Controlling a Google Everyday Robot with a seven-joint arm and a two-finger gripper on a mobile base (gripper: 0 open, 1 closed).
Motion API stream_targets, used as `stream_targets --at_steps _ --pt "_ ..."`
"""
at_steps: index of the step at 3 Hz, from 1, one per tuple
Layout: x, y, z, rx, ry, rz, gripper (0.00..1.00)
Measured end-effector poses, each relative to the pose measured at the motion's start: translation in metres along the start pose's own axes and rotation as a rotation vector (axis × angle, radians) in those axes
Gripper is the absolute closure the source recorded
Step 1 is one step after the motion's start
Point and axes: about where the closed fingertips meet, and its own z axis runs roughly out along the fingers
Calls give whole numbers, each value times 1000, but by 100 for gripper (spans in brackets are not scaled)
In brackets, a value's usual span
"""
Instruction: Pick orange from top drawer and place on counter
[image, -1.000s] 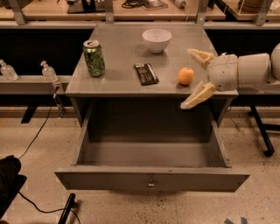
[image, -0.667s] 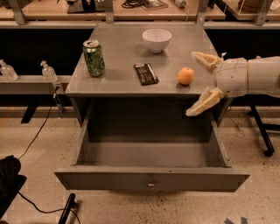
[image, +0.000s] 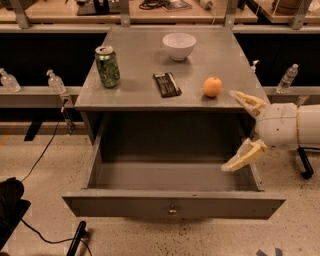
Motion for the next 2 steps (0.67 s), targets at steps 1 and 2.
stream_targets --at_steps 1,2 --pt "0 0 0 0 0 0 0" --pt "6 16 2 -31 32 12 0"
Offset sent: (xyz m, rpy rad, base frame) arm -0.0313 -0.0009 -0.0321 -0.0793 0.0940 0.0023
